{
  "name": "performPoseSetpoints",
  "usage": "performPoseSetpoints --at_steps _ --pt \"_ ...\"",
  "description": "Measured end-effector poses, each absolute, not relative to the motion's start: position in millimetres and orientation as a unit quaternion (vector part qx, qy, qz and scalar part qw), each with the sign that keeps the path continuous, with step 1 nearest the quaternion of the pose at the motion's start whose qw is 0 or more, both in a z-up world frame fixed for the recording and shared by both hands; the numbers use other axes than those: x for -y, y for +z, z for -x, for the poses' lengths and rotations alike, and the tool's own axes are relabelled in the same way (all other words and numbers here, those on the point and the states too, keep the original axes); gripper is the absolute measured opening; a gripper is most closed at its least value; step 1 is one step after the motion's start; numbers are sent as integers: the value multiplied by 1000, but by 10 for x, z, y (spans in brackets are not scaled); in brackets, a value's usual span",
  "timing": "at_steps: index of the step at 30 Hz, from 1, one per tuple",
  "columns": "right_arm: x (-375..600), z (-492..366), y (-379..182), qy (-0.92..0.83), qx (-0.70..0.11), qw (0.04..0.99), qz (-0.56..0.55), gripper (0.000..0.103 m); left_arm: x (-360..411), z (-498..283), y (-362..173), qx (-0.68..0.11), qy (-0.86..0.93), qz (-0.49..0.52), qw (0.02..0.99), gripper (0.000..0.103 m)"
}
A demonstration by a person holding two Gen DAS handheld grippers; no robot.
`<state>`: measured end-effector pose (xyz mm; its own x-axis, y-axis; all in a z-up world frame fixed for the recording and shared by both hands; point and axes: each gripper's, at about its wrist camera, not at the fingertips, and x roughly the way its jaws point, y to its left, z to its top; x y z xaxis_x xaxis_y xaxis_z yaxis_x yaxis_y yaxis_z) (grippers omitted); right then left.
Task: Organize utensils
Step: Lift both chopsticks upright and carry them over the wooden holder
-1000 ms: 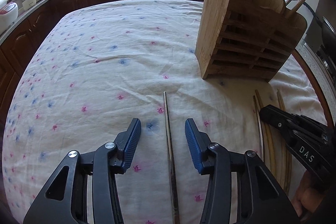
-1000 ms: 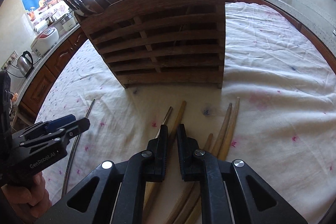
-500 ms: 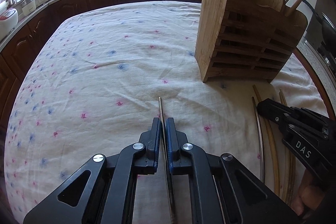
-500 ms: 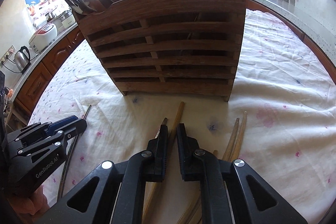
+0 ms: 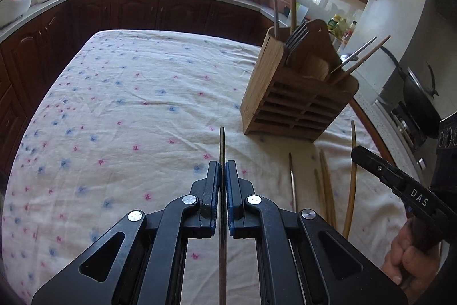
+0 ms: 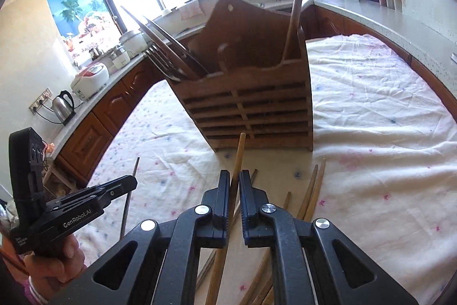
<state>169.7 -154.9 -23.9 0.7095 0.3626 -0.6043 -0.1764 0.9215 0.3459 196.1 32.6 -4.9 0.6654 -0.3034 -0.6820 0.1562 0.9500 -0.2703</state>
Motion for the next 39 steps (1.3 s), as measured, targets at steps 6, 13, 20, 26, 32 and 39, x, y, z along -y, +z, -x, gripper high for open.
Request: performPoseSetpoints --at_steps 6,13,20,26,32,39 --pt "1630 -1413 146 161 -309 927 -141 6 -326 -1668 278 -355 -149 100 918 4" --pt "1728 -1091 439 174 -267 937 -144 6 -312 -1421 599 -317 -171 101 928 4" --pt "1836 -941 647 174 -234 945 -151 5 -291 -1344 767 -297 -180 100 932 4" --pt "1903 -930 711 171 -224 947 -156 5 -277 -1362 862 -287 -181 102 935 4" --pt "1944 -980 797 170 -213 950 -153 5 -246 -1426 984 -273 -184 99 939 4" --pt "2000 -1061 976 161 -187 958 -148 5 -169 -1524 1201 -249 -186 93 946 4"
